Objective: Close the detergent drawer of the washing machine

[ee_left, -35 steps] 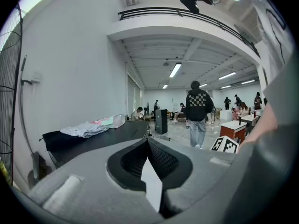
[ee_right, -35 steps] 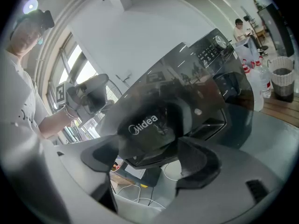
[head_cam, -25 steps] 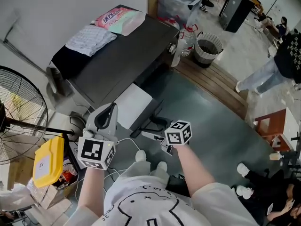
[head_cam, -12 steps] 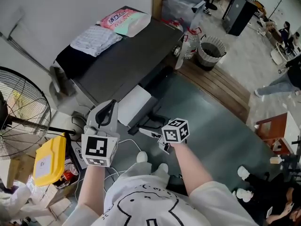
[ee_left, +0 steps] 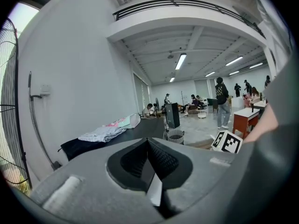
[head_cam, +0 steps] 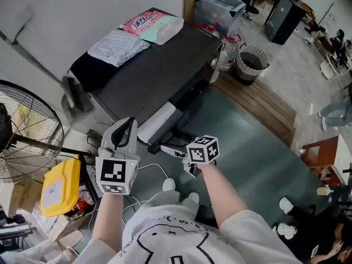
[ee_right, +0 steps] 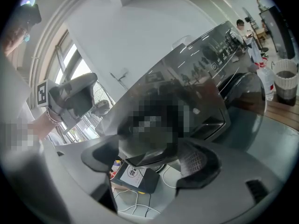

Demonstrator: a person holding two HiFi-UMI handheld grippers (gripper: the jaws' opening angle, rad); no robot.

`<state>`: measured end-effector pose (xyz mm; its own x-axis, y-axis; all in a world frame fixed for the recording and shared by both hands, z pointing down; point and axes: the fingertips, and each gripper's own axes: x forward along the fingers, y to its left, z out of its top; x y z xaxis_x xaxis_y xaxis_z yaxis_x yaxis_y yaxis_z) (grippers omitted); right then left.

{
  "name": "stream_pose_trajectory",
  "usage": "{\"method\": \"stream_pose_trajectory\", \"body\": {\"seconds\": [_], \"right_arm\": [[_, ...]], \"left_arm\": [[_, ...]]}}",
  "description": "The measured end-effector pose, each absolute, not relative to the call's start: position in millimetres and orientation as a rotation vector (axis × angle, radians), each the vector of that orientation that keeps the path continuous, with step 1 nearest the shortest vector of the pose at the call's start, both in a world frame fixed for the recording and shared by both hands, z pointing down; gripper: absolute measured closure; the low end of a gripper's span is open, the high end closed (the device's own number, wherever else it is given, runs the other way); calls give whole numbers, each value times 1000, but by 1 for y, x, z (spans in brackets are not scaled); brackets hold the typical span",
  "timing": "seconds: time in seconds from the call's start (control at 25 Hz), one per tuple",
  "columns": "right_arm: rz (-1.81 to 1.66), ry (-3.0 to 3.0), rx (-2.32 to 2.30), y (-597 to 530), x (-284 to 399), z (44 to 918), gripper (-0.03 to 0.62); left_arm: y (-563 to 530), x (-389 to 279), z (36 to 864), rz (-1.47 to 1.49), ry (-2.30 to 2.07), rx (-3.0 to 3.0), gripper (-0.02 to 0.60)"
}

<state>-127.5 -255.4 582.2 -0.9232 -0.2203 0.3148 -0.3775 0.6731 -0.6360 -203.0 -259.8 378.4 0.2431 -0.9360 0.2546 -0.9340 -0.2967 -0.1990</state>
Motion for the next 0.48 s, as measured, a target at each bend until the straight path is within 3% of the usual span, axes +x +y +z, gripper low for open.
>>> {"method": "stream_pose_trajectory", "body": {"seconds": [0.48], "right_arm": [[1085,-2674,489,-266,-143,581,203]], "left_arm": [[-266,-214,380,-517,1880,-2463,568]]}}
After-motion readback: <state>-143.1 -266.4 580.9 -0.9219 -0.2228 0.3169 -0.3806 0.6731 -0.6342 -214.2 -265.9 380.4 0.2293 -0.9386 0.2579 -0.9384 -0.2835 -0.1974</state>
